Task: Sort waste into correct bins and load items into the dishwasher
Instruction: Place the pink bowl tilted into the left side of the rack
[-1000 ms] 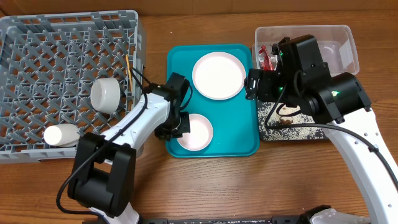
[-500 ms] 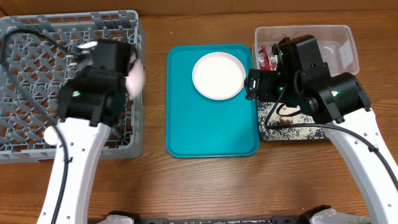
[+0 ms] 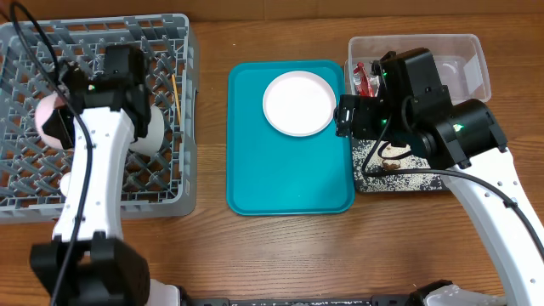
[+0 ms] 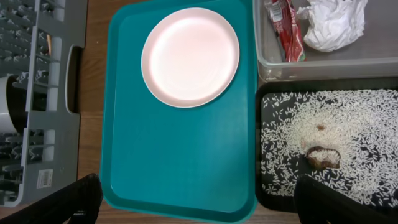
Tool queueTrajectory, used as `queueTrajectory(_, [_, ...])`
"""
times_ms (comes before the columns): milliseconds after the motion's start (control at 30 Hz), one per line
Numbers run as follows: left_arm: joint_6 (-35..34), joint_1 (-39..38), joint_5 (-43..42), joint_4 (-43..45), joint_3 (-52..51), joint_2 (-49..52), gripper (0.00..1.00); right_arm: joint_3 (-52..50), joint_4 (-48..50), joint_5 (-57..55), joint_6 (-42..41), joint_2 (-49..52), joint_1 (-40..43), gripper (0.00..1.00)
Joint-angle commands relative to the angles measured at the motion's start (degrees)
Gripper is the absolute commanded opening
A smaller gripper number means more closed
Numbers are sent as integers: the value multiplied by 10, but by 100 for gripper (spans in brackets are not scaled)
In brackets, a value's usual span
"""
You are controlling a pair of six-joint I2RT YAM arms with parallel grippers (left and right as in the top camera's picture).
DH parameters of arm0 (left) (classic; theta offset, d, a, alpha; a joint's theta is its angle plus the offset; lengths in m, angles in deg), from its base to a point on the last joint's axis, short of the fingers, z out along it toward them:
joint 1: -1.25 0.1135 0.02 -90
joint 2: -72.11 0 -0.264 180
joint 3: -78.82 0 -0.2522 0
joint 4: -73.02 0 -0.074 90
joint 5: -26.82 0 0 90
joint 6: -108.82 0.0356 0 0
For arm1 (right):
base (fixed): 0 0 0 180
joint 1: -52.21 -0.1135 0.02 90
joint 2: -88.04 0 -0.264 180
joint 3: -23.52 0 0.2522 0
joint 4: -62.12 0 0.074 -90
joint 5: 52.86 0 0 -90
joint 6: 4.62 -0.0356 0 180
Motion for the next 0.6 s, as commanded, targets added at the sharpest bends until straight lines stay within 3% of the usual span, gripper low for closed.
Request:
queueTrajectory(0, [-1,26,61,23,-5,23,4,7,3,1,-1,-1,2,100])
queueTrajectory(567, [20,82,58,92,-5,148,4,7,6,1,-1,-1,2,100])
